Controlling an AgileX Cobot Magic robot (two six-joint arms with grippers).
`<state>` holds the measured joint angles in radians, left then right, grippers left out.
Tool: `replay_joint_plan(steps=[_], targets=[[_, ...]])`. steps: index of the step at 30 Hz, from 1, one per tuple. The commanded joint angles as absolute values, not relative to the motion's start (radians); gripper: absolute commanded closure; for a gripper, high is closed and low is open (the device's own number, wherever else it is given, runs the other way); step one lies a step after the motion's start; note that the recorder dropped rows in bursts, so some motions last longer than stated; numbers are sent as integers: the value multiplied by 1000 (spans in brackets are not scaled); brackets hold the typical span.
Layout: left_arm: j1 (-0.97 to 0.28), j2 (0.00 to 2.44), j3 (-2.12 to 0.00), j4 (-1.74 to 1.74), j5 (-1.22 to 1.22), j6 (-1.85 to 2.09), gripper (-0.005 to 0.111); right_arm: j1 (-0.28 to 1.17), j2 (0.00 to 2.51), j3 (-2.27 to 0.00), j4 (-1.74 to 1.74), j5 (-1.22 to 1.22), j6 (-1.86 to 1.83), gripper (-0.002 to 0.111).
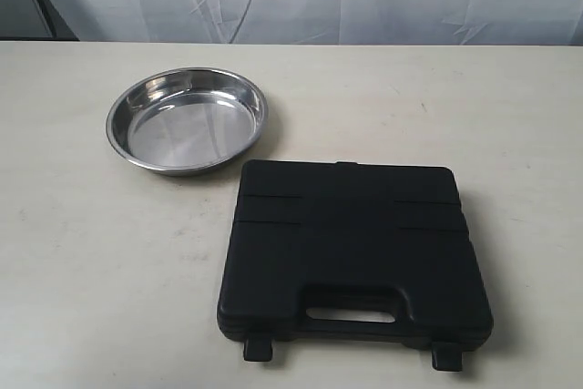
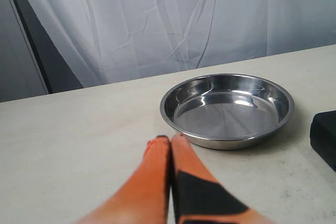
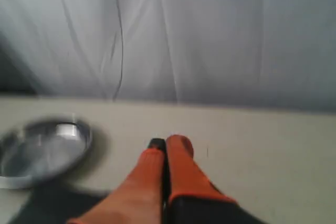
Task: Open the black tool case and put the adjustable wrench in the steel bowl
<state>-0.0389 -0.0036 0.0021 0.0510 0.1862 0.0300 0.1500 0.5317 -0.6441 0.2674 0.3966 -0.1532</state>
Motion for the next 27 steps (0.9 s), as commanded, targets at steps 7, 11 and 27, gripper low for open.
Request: replay_joint_plan(steps=[7,11,27], targets=[[-43,0,0,55,180,30,106,651,1537,-923,249,955,-395,109],[-43,0,0,55,180,30,106,822,1640,-923,19,953,-338,109],[-43,0,0,55,180,30,106,871,1685,-923,76,808,-294,59]])
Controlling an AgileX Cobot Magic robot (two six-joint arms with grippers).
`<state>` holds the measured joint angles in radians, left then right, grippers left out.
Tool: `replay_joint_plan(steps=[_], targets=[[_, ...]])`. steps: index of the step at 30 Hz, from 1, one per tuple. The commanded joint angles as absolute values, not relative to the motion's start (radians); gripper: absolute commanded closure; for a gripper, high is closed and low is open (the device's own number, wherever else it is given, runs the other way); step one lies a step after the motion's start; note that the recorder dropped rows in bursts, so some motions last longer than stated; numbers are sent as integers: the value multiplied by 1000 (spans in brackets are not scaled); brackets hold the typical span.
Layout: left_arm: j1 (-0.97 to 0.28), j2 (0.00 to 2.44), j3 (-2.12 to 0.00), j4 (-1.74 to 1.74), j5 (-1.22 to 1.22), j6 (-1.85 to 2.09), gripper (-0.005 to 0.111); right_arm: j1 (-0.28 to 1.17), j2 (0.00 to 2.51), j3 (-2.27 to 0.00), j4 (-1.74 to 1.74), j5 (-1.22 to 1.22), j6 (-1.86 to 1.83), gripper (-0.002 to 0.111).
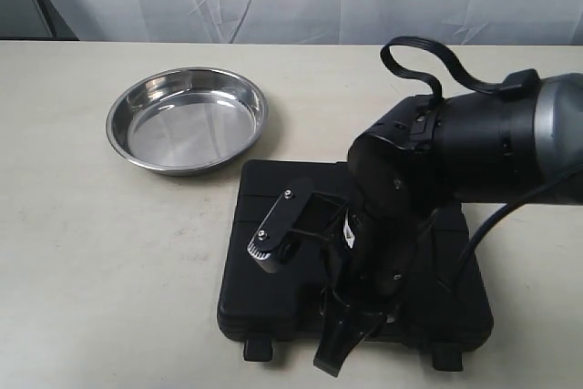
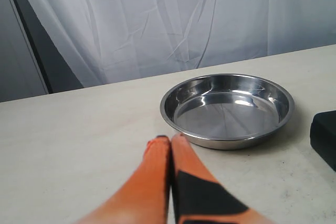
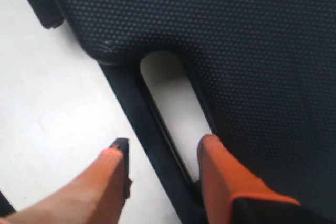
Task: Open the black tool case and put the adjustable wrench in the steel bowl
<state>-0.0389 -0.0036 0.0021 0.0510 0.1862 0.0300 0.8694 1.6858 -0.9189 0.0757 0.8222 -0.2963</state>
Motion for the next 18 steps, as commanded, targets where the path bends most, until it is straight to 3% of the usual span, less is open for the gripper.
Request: replay_joint_plan(steps=[1,12,13,14,17,18], targets=[[-43,0,0,55,180,30,106,871,1685,-923,76,800,-294,61],[-43,0,0,55,180,30,106,871,1765,-923,54,755,-294,66],[-43,0,0,55,180,30,106,871,1765,-923,54,752,-294,70],[-43,0,0,55,180,30,106,871,1765,-923,56,759,-294,84],[-43,0,0,55,180,30,106,871,1765,-923,62,775,-294,108],[-43,0,0,55,180,30,106,871,1765,-923,62,778,-294,108]])
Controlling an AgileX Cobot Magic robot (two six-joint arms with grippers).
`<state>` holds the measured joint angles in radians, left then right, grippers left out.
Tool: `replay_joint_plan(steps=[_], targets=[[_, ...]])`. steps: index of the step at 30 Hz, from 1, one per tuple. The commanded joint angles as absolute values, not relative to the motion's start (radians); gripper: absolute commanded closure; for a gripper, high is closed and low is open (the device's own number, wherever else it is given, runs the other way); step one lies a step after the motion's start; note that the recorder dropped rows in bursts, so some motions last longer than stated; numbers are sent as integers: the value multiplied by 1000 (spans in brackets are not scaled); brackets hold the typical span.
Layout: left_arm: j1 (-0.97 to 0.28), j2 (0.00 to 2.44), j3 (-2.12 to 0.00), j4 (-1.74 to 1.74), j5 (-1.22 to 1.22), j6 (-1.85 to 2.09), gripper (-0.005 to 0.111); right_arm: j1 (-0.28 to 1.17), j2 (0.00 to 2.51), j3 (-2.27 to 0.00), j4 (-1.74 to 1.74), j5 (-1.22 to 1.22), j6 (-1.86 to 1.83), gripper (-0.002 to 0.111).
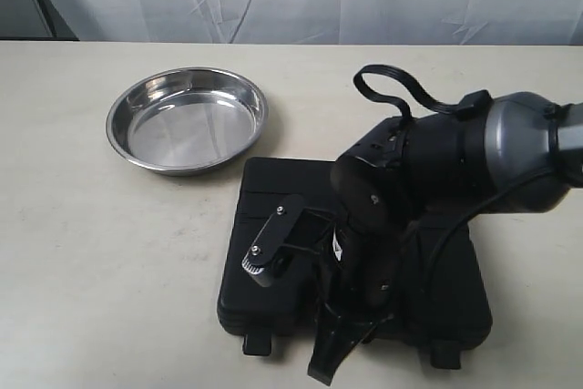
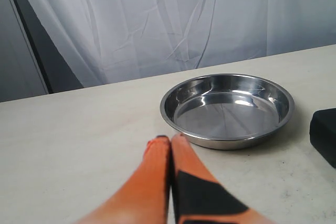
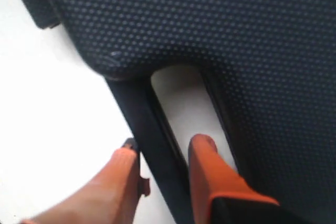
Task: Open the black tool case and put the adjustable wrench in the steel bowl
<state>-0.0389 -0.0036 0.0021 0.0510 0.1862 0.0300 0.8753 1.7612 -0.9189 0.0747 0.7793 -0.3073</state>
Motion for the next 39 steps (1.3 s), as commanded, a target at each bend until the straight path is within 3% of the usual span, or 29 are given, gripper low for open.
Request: replay_joint_plan(steps=[1,25,39], targets=[[-43,0,0,55,180,30,106,871,1765,-923,62,783,-294,108],[-43,0,0,55,180,30,106,871,1477,-923,61,950,-294,108],[-43,0,0,55,180,30,106,871,1297,-923,-517,878,-25,108]])
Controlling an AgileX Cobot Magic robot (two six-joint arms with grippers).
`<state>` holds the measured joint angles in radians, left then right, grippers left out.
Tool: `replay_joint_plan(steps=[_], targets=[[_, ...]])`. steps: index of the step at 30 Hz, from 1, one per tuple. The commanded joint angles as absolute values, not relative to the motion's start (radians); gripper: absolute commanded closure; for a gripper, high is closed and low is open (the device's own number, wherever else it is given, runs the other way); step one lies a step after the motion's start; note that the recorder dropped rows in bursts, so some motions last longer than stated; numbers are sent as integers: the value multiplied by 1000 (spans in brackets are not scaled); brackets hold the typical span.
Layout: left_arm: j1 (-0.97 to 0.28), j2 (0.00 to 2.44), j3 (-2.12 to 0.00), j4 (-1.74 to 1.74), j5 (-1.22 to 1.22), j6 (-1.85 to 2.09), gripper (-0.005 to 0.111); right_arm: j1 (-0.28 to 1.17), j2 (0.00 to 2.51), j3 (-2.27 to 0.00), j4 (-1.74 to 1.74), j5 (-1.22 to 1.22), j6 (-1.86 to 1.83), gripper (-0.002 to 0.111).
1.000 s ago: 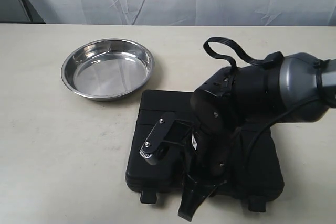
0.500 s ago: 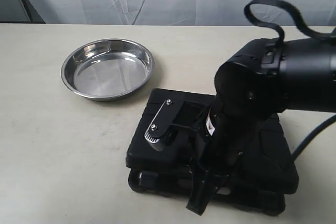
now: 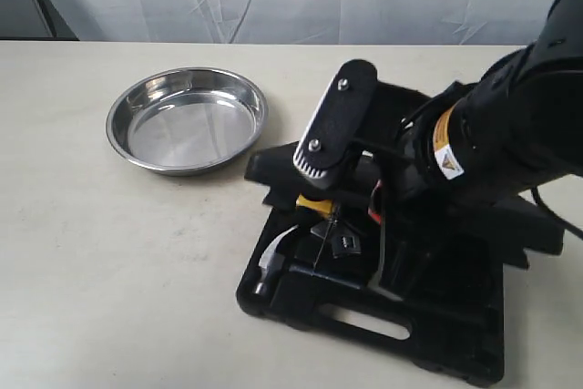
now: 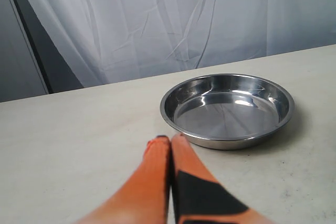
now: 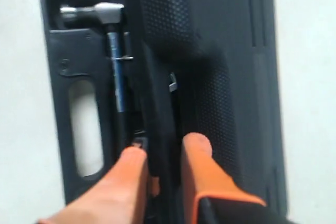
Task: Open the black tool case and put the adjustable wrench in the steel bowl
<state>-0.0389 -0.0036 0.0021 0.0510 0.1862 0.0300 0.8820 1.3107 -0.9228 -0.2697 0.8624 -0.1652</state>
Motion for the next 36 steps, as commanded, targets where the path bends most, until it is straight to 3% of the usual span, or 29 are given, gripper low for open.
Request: replay_joint_plan(steps=[1,27,33,36], targets=[[-43,0,0,55,180,30,106,871,1297,-923,-563,875,0,108],[-43,0,0,55,180,30,106,871,1297,-923,-1148,865,255,108],[-43,0,0,55,180,30,106,871,1297,-923,-1122,862,289,108],[-43,0,0,55,180,30,106,871,1297,-923,-947,848,336,108]])
